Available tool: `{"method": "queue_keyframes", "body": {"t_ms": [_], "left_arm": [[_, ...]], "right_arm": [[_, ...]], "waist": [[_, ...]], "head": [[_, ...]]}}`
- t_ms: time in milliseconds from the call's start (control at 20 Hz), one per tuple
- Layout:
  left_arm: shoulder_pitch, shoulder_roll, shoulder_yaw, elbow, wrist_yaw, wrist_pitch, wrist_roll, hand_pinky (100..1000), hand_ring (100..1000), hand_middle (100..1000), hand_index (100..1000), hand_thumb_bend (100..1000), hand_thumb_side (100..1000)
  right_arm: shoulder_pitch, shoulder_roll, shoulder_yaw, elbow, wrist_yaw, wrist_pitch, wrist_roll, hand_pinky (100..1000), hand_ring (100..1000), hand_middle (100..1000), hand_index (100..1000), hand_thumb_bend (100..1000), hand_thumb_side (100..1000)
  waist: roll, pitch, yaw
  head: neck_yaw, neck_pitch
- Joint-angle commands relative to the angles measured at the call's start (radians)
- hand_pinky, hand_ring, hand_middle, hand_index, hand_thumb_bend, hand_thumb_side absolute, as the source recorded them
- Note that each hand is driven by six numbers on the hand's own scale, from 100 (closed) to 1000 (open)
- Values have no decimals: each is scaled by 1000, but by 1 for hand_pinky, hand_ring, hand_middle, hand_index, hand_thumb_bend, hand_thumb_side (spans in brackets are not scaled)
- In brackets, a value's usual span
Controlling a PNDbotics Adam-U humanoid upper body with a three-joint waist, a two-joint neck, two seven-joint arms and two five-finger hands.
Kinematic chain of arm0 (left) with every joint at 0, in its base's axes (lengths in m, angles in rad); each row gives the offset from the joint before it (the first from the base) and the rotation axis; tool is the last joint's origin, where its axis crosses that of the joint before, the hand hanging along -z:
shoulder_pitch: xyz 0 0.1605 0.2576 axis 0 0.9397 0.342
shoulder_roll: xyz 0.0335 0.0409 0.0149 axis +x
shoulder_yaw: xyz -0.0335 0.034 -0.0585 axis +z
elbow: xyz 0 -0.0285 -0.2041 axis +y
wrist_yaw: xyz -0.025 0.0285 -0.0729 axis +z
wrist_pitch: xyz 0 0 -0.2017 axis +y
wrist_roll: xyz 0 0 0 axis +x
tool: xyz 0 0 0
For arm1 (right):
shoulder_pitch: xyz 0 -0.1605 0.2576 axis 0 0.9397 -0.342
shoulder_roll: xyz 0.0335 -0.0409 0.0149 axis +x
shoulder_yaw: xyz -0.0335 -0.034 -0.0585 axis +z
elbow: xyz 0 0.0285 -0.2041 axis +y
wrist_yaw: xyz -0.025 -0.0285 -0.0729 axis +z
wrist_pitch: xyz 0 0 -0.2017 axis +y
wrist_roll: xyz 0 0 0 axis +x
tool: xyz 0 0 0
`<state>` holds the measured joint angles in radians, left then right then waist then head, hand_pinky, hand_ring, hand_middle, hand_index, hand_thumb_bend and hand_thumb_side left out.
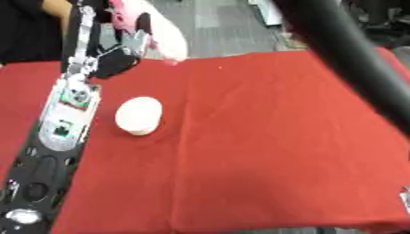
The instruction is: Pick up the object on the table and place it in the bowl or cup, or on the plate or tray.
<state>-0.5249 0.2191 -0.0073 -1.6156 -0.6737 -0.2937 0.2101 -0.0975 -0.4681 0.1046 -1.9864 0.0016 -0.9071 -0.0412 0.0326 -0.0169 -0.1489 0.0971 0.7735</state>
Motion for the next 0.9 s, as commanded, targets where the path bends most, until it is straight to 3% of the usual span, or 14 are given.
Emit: {"method": "queue_keyframes", "body": {"t_ms": [50,350,700,900], "left_arm": [[-36,68,6,64,-175,-23,-8,217,502,580,740,313,112],[-101,133,-25,251,-406,-72,54,256,522,596,740,390,100],[-129,143,-43,392,-518,-90,76,296,558,630,763,401,101],[-129,143,-43,443,-549,-77,46,335,595,672,792,426,192]], "right_arm": [[-6,-17,-5,-14,-1,0,6,480,596,808,844,100,840],[-2,-18,-3,-14,4,0,10,480,596,808,844,100,839],[-4,-19,-4,-14,2,0,9,480,596,808,844,100,840],[-4,-20,-5,-14,2,0,10,480,596,808,844,100,839]], "waist": [[-1,-8,2],[1,-9,3],[2,-11,0],[3,-10,-1]], "head": [[-7,-3],[-9,-3],[-16,-3],[-21,-3]]}}
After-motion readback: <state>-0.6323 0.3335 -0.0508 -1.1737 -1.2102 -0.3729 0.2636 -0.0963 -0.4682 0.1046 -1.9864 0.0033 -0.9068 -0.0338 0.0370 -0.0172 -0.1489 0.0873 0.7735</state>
